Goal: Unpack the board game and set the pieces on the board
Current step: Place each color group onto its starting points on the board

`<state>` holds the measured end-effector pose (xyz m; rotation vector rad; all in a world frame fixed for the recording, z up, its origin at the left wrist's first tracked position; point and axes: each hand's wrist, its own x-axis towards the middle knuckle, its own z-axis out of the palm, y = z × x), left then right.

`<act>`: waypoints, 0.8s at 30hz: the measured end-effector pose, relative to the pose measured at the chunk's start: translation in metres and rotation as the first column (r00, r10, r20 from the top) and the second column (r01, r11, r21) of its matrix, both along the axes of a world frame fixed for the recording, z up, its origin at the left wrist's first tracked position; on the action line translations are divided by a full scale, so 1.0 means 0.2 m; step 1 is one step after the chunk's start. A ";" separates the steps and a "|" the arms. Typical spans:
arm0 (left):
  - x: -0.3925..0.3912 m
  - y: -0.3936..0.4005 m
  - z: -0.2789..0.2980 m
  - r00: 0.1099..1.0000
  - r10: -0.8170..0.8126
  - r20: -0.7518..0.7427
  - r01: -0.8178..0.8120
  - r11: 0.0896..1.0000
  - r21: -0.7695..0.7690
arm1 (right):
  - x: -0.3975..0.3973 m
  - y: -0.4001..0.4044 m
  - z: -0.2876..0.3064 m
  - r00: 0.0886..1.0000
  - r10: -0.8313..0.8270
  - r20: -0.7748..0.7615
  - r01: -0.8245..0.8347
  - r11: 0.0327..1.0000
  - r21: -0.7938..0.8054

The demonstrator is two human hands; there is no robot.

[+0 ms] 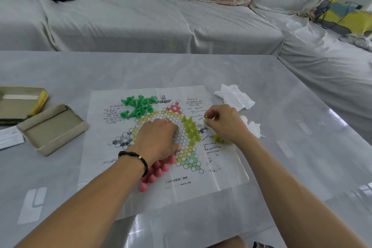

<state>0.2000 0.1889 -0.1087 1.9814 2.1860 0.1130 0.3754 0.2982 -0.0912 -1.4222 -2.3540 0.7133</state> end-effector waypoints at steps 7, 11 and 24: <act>0.00 0.00 0.02 1.000 -0.005 0.007 0.005 1.000 -0.023 | -0.09 0.06 -0.04 0.997 0.055 0.054 -0.054 0.998 -0.009; 0.00 0.00 0.02 1.000 0.005 0.005 -0.005 0.999 -0.035 | -0.11 0.07 -0.06 0.991 0.071 0.109 -0.071 0.997 -0.008; 0.00 0.00 0.00 0.999 0.006 0.032 -0.005 0.998 -0.056 | 0.11 0.00 0.05 0.986 0.096 0.134 -0.090 0.995 -0.049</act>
